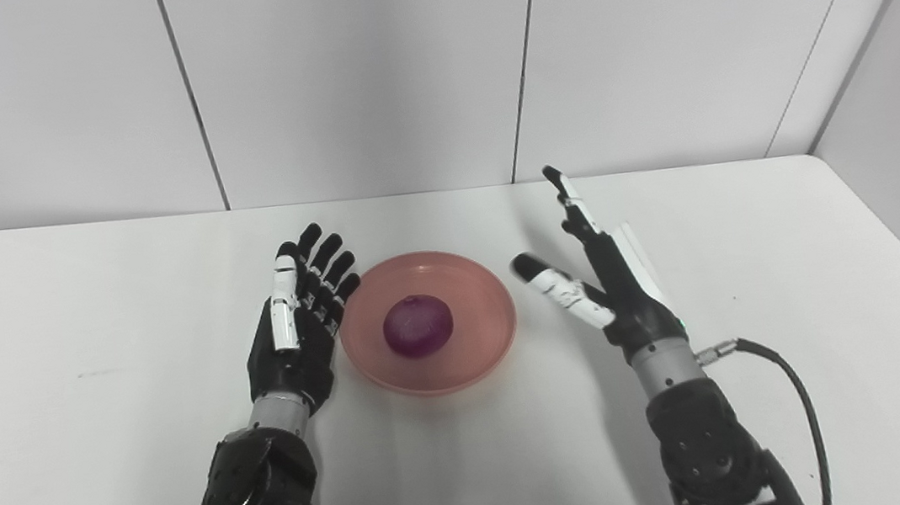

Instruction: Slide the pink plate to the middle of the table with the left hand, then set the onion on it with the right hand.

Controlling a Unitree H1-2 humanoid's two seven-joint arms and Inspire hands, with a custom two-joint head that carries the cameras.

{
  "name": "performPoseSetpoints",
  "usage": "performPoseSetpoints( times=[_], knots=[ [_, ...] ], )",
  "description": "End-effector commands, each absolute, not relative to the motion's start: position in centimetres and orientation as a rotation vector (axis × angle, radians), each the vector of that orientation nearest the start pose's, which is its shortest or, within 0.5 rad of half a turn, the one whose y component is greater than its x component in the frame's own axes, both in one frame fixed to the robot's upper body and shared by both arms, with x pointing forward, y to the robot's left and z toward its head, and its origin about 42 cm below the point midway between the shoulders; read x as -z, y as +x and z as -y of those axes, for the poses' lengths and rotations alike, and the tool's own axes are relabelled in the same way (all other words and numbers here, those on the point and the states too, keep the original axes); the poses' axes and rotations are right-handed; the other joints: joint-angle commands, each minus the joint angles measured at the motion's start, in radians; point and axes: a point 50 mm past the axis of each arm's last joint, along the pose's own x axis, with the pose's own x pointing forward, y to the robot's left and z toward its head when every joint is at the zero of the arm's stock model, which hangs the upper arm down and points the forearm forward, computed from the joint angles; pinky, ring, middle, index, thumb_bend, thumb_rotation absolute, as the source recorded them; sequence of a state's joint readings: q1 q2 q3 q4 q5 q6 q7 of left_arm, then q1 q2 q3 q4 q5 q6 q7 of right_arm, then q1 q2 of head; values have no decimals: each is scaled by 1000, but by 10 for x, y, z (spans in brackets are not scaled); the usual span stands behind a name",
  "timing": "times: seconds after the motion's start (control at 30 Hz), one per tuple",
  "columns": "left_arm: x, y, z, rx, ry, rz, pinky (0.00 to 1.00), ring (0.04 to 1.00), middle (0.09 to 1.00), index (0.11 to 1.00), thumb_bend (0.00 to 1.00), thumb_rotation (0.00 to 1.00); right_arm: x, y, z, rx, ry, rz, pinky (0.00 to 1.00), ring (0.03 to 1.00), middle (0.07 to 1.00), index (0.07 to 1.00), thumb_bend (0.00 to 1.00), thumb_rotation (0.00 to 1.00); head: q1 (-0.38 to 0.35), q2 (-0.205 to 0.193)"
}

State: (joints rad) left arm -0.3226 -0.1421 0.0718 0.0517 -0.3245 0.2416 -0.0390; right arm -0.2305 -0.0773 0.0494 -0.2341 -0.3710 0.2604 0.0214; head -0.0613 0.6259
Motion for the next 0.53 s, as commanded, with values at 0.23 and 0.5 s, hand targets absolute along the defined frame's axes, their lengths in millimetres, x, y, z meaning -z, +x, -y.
performPoseSetpoints(
  times=[0.23,0.5],
  knots=[
    [-191,380,-145,194,-456,103,922,923,932,920,431,1000,-192,322,200,84,-179,167,991,995,1000,1000,475,1000,1,-6],
    [-192,376,-150,188,-443,108,912,917,927,917,429,1000,-176,312,195,92,-119,146,1000,989,1000,1000,337,1000,9,-7]
  ],
)
